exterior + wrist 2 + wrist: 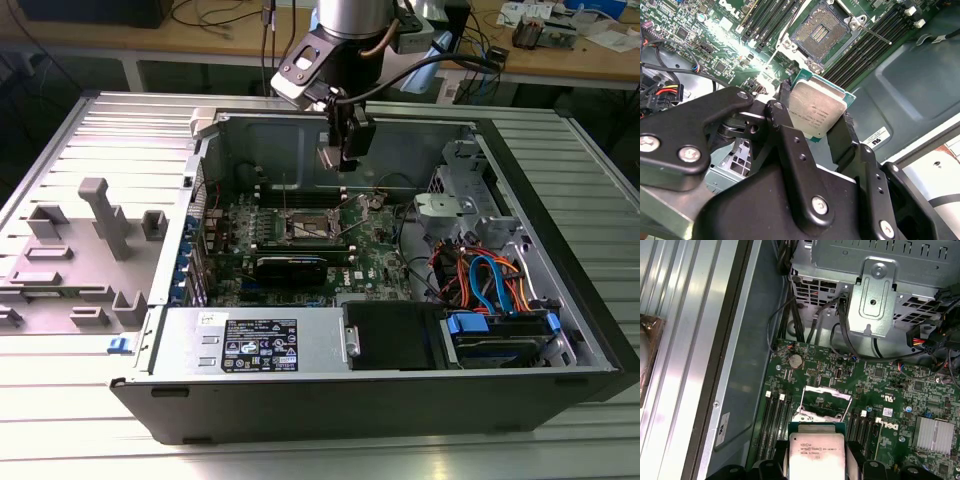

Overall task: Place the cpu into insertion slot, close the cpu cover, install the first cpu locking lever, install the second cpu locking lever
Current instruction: 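Place the cpu into insertion slot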

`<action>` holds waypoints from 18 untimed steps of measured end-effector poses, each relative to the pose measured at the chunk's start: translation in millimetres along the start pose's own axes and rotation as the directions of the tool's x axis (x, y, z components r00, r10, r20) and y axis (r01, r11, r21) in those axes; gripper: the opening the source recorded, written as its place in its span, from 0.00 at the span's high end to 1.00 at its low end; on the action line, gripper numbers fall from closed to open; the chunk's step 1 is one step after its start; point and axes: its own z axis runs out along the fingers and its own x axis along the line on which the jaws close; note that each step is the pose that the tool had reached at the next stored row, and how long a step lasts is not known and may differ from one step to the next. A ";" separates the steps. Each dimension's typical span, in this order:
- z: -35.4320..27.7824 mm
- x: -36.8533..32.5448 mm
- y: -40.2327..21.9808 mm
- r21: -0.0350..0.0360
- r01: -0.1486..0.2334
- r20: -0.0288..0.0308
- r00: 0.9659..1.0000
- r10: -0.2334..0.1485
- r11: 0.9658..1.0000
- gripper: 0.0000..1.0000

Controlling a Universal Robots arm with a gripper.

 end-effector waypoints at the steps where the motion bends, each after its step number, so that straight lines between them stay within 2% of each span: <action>1: 0.5 0.0 0.0 0.000 -0.006 0.000 1.000 0.006 1.000 0.46; 7: 3.7 -0.1 -0.3 -0.002 -0.053 0.003 0.999 0.053 0.999 0.46; 11: 5.5 -0.2 -0.4 -0.001 -0.101 0.005 0.995 0.101 0.995 0.46; 13: 5.7 -0.1 -0.9 -0.001 -0.113 0.005 0.994 0.113 0.994 0.46; 18: 5.7 0.2 -2.4 -0.001 -0.117 0.006 0.993 0.117 0.993 0.46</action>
